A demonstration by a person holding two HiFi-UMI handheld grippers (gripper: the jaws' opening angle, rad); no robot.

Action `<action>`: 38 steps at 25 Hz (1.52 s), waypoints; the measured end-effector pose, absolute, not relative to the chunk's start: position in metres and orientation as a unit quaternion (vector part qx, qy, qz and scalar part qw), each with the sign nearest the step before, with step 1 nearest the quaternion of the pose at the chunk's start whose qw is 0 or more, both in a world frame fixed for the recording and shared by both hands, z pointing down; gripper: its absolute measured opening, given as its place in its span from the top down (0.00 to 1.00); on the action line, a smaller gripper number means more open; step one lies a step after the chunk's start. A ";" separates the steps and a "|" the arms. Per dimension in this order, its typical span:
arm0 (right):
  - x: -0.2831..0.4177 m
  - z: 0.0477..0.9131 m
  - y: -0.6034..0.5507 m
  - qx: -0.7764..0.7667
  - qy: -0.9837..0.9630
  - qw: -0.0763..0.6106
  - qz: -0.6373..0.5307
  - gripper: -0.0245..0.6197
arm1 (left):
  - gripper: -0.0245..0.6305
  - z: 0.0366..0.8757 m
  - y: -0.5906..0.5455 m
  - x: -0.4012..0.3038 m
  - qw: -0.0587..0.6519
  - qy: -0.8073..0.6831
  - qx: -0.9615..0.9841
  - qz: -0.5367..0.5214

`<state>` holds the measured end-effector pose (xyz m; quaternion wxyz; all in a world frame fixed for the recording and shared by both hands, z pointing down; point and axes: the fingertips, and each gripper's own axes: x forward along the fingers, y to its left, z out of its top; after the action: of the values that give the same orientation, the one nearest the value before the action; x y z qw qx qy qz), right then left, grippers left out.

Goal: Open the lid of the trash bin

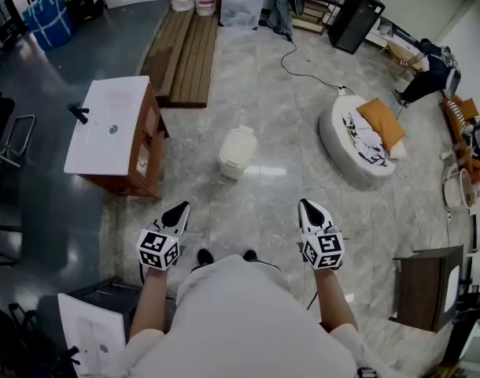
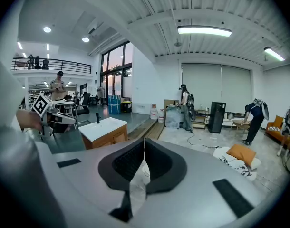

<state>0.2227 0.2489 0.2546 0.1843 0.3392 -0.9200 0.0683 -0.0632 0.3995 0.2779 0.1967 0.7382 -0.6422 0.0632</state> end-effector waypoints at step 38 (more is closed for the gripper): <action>0.118 0.273 0.227 0.307 -0.929 0.195 0.070 0.91 | 0.93 0.289 0.371 -0.128 0.201 -0.627 0.750 0.066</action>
<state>0.1184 0.2272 0.2731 0.1950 0.3066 -0.9290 0.0705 -0.1278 0.3705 0.2893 0.2010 0.7498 -0.6269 0.0660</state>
